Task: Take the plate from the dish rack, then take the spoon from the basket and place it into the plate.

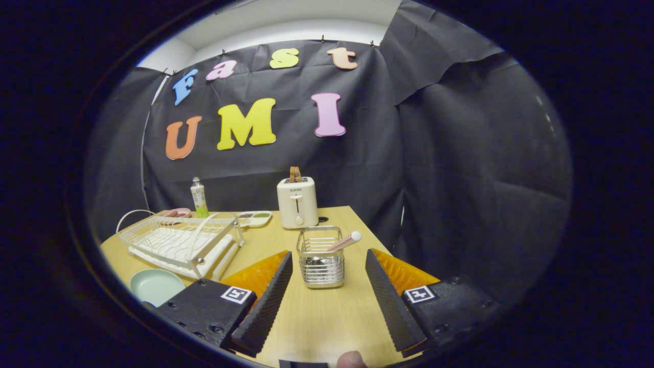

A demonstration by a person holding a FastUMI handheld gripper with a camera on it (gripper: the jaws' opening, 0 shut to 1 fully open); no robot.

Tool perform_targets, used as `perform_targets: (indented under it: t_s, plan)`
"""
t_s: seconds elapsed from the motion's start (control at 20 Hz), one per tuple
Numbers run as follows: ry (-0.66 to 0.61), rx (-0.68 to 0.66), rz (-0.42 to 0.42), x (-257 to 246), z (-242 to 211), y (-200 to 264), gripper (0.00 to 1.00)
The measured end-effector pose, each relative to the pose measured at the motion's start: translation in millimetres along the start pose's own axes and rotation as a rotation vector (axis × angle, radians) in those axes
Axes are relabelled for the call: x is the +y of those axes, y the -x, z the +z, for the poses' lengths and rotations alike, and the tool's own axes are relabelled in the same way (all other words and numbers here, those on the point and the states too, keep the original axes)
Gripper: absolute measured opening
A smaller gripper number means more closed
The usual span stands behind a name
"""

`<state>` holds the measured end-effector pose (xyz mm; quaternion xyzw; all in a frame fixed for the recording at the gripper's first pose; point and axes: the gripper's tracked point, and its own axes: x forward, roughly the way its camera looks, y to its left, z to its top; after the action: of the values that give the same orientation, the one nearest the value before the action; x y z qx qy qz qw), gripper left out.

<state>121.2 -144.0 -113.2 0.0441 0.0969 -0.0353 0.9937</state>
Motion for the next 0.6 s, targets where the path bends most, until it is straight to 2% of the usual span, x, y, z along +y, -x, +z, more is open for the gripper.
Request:
perform_targets:
  t_s: [0.2,0.3,0.45,0.6]
  plan:
    - [-0.067,0.009,0.046,-0.9,0.5,-43.9,0.93]
    - [-0.097,0.023,0.076,3.5,-2.6,-59.5,0.86]
    - [-0.120,0.018,0.104,9.8,3.3,-70.1,0.64]
    - [-0.118,0.020,0.122,15.1,8.6,-74.1,0.49]
